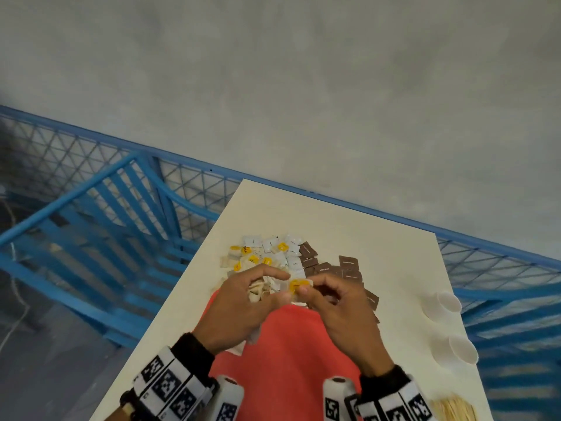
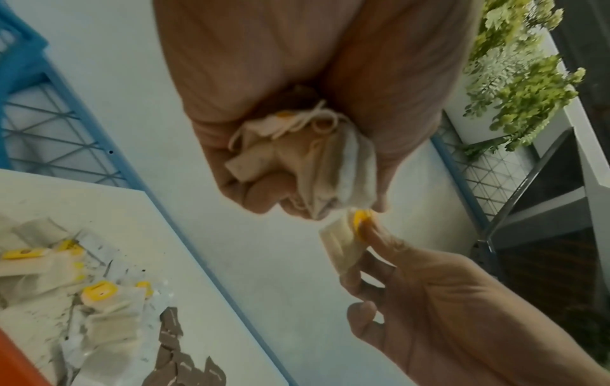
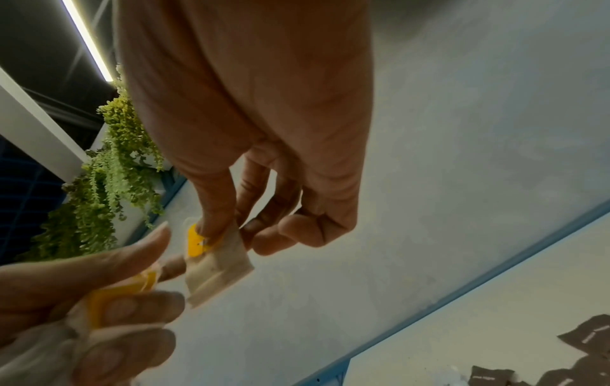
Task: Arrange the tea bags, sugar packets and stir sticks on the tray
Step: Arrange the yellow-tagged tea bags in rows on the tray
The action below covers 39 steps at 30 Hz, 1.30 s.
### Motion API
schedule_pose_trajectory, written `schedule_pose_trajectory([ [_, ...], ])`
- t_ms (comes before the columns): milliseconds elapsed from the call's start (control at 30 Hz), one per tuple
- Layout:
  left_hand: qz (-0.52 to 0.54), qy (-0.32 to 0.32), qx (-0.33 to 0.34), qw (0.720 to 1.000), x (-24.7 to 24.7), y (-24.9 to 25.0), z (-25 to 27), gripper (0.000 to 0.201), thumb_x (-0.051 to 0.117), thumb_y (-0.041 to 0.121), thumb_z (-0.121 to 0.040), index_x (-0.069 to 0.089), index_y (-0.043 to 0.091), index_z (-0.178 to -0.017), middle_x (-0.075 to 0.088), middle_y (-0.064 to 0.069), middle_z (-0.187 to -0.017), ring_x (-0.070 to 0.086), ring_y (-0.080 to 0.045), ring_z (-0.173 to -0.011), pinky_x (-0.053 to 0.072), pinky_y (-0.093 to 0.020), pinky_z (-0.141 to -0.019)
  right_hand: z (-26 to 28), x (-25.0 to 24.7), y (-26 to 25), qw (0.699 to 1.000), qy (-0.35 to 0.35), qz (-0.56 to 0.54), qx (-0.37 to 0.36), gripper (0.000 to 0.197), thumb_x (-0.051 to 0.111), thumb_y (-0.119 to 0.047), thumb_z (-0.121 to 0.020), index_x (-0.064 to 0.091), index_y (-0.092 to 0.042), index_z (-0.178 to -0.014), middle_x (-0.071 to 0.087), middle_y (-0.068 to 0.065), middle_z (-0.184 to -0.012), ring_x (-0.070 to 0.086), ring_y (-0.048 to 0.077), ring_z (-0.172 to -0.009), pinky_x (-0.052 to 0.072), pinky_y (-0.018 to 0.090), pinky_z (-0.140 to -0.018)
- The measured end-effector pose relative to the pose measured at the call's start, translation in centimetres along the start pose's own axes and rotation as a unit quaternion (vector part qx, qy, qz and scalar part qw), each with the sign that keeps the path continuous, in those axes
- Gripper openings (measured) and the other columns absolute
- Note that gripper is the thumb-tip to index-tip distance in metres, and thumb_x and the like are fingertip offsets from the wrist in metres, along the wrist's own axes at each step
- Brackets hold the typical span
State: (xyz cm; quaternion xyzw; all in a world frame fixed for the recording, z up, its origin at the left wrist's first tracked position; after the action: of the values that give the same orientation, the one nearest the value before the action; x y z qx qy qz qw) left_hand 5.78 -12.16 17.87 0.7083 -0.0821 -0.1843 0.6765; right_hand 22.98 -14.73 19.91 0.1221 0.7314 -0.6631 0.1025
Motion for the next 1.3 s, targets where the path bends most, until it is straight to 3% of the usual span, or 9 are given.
schedule_pose_trajectory([
  [167, 0.021, 0.087, 0.016, 0.996, -2.2, 0.4, 0.2, 0.014, 0.074, 0.034, -0.089, 0.072, 0.021, -0.086, 0.059, -0.019, -0.056, 0.053, -0.031, -0.044, 0.045, -0.034, -0.047, -0.8, 2.4, -0.8, 0.999, -0.034, 0.006, -0.030, 0.004, 0.073, -0.031, -0.088, 0.074, -0.027, -0.090, 0.073, -0.003, -0.086, 0.067, 0.021, -0.080, 0.054, 0.037, -0.071],
  [300, 0.034, 0.128, 0.005, 0.991, -4.7, -0.4, 0.9, 0.011, 0.075, 0.027, -0.087, 0.073, 0.016, -0.083, 0.059, 0.004, -0.055, 0.053, -0.016, -0.050, 0.044, -0.025, -0.055, -0.1, 4.8, -0.7, 0.989, -0.125, 0.064, -0.055, 0.017, 0.072, -0.044, -0.086, 0.069, -0.032, -0.074, 0.067, -0.010, -0.083, 0.062, 0.010, -0.077, 0.041, 0.018, -0.066],
  [467, 0.012, 0.097, 0.016, 0.995, -6.2, -0.2, 1.6, 0.020, 0.077, 0.039, -0.084, 0.073, 0.020, -0.082, 0.061, 0.002, -0.055, 0.053, -0.014, -0.050, 0.045, -0.022, -0.052, -1.1, 4.7, -2.2, 0.997, -0.023, 0.048, -0.055, 0.018, 0.073, -0.041, -0.083, 0.073, -0.035, -0.100, 0.070, -0.016, -0.103, 0.066, 0.009, -0.087, 0.050, 0.019, -0.067],
  [567, 0.003, 0.076, 0.022, 0.997, -6.5, -0.3, 1.6, 0.014, 0.077, 0.039, -0.083, 0.073, 0.026, -0.080, 0.060, 0.004, -0.058, 0.053, -0.011, -0.053, 0.046, -0.024, -0.052, -1.4, 6.3, -3.3, 0.994, -0.025, 0.055, -0.092, 0.006, 0.074, -0.023, -0.087, 0.077, -0.026, -0.092, 0.073, -0.013, -0.086, 0.065, 0.010, -0.078, 0.042, 0.011, -0.064],
  [733, -0.019, 0.036, -0.001, 0.999, -6.8, -1.9, 1.9, 0.023, 0.078, 0.045, -0.081, 0.070, 0.025, -0.088, 0.062, -0.017, -0.062, 0.058, -0.024, -0.051, 0.049, -0.040, -0.051, -1.9, 6.6, -2.8, 0.997, 0.017, -0.027, -0.064, 0.006, 0.074, -0.014, -0.087, 0.074, -0.021, -0.086, 0.072, -0.007, -0.077, 0.063, 0.006, -0.071, 0.045, 0.015, -0.065],
  [867, -0.001, 0.030, 0.008, 1.000, -7.4, -1.8, 1.8, 0.019, 0.080, 0.026, -0.083, 0.070, 0.024, -0.100, 0.067, 0.010, -0.067, 0.060, -0.004, -0.057, 0.049, -0.022, -0.059, -1.8, 7.2, -2.8, 0.998, 0.019, -0.016, -0.059, 0.005, 0.073, -0.014, -0.088, 0.073, -0.019, -0.086, 0.072, -0.003, -0.078, 0.064, 0.013, -0.073, 0.048, 0.018, -0.067],
  [1100, -0.022, 0.026, -0.009, 0.999, -7.9, -3.1, 2.3, 0.026, 0.076, 0.049, -0.082, 0.073, 0.023, -0.082, 0.065, -0.011, -0.063, 0.057, -0.020, -0.052, 0.046, -0.028, -0.053, -1.4, 9.6, -1.8, 0.999, -0.024, 0.012, -0.029, 0.006, 0.073, -0.021, -0.088, 0.074, -0.023, -0.095, 0.070, -0.004, -0.077, 0.063, 0.013, -0.073, 0.049, 0.021, -0.063],
  [1200, -0.046, 0.035, -0.042, 0.997, -8.8, -5.7, 3.4, 0.015, 0.078, 0.035, -0.084, 0.071, 0.024, -0.077, 0.066, -0.001, -0.064, 0.058, -0.011, -0.054, 0.049, -0.028, -0.055, -1.2, 10.8, 1.3, 0.999, -0.028, 0.005, 0.016, 0.004, 0.069, -0.017, -0.092, 0.071, -0.017, -0.089, 0.065, 0.001, -0.067, 0.062, 0.016, -0.063, 0.051, 0.026, -0.061],
  [1300, -0.030, 0.087, -0.084, 0.992, -10.7, -7.7, 5.4, 0.017, 0.076, 0.033, -0.084, 0.070, 0.020, -0.075, 0.065, -0.002, -0.059, 0.059, -0.010, -0.051, 0.049, -0.025, -0.054, -0.1, 12.9, 7.8, 0.991, -0.040, 0.059, 0.113, 0.007, 0.068, -0.012, -0.091, 0.070, -0.013, -0.084, 0.060, -0.008, -0.055, 0.054, 0.001, -0.051, 0.045, 0.020, -0.055],
])
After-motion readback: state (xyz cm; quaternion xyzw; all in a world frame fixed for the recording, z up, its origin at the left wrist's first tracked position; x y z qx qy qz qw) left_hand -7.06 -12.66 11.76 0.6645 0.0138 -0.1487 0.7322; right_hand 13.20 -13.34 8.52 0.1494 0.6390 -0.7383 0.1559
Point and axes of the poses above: each hand's wrist, its own z-axis away from the middle knuckle, its own x-axis out of the palm, y = z × x, the point moved 7 cm from there along -z, towards the middle knuckle
